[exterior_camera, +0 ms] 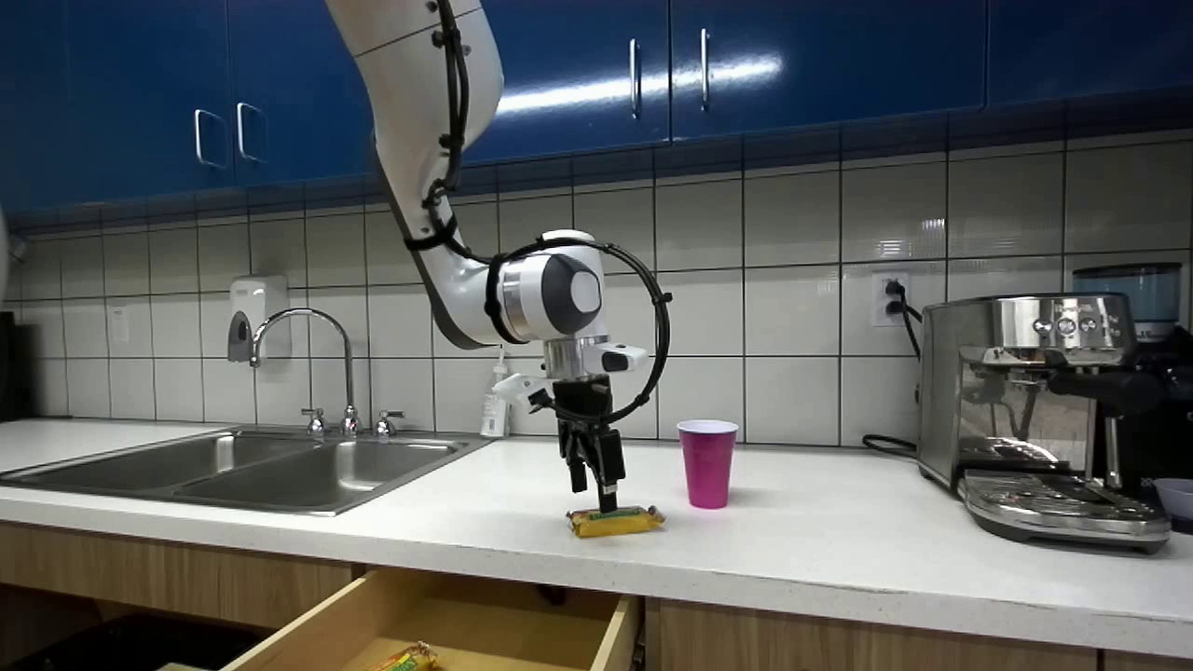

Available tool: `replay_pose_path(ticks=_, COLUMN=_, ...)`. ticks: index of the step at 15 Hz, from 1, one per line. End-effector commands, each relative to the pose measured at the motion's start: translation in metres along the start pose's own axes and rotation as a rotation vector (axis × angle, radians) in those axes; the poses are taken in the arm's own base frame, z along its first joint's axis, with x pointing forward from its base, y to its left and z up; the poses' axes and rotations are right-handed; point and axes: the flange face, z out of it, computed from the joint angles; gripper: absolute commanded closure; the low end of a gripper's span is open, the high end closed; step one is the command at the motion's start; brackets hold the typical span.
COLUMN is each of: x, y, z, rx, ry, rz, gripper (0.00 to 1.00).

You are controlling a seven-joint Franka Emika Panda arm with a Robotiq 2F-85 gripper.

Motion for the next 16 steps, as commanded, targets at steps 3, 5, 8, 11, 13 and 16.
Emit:
replay_pose_path(ticks=3, x=0.015, y=-0.003, z=0.005, rx=-0.036, ry=-0.010, rz=0.044, gripper=0.00)
replay_pose_path(ticks=5, x=0.016, y=-0.004, z=0.009, rx=-0.041, ry=-0.015, rz=0.052, gripper=0.00)
replay_pose_path(ticks=8, x=0.019, y=-0.005, z=0.013, rx=-0.051, ry=-0.021, rz=0.066, gripper=0.00)
replay_pose_path(ticks=11, x=0.021, y=-0.006, z=0.016, rx=-0.059, ry=-0.027, rz=0.077, gripper=0.00)
replay_pose_path(ticks=13, x=0.022, y=-0.008, z=0.017, rx=-0.063, ry=-0.029, rz=0.080, gripper=0.00)
replay_pose_path(ticks=16, x=0.024, y=-0.010, z=0.020, rx=-0.068, ry=-0.032, rz=0.078, gripper=0.28)
